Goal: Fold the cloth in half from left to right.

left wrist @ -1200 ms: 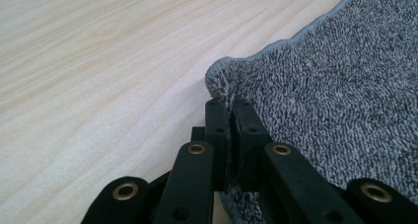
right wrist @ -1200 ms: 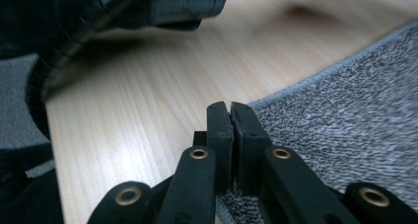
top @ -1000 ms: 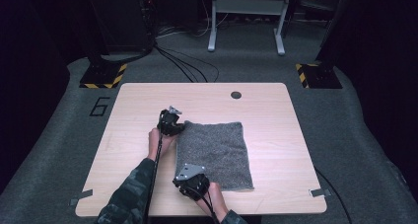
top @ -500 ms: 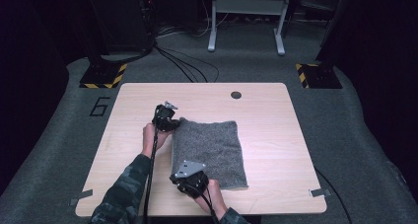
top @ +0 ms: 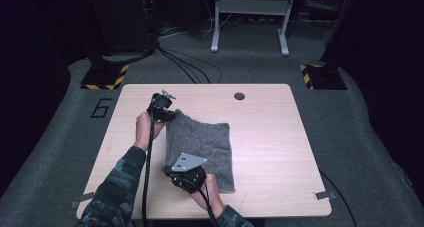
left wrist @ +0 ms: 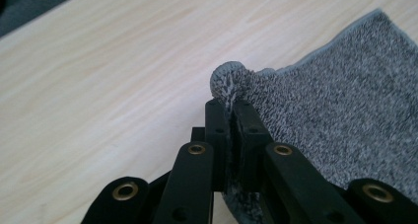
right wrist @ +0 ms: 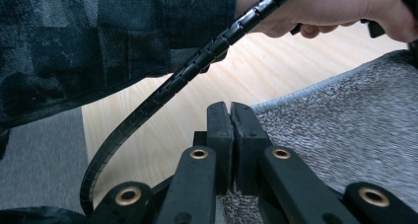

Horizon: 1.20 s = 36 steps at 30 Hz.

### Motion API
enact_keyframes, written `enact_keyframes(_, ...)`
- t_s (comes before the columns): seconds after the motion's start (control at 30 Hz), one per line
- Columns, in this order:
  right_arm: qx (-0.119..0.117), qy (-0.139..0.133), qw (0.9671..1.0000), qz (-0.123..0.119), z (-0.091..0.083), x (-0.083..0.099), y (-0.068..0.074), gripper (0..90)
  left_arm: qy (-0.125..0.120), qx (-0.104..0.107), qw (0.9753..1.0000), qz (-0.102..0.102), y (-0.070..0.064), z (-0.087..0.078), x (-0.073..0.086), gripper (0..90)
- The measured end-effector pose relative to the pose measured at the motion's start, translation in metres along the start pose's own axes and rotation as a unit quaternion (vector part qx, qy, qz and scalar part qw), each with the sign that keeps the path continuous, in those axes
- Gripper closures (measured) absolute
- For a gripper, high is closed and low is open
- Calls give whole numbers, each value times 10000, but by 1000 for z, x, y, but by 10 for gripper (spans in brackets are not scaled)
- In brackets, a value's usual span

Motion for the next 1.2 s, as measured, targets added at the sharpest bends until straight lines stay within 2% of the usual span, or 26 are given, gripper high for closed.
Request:
enact_keyframes(0.03,33,-7,10000,-33,-2,-1,-1,876,29,-76,10000,24,0,-2,-1,858)
enact_keyframes(0.17,160,-2,9999,-13,-10,2,-3,875,92,-144,9998,71,-5,-3,-7,856)
enact_keyframes(0.3,273,128,9995,-62,-19,13,-5,875,177,-125,9996,157,-17,6,-10,853)
enact_keyframes(0.53,458,222,9986,120,-34,31,-10,874,388,96,9990,223,-39,27,-14,857)
enact_keyframes(0.67,563,309,9979,89,-42,42,-12,874,384,209,9987,267,-52,37,-20,857)
enact_keyframes(0.8,640,426,9967,264,-48,56,-17,873,415,318,9981,315,-68,48,-25,856)
enact_keyframes(1.0,704,555,9951,412,-61,73,-21,873,421,414,9972,450,-88,60,-28,856)
enact_keyframes(1.2,768,630,9942,409,-66,83,-21,872,401,469,9965,556,-106,69,-27,855)
Point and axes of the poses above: each handheld gripper's, and its own axes: z roughly forward along the jaws, x roughly out of its underside, y roughly to its left, the point moved 4 cm from there along z, roughly forward along the jaws, and after that the axes turned 15 degrees about -z, right-handed, at the moved point
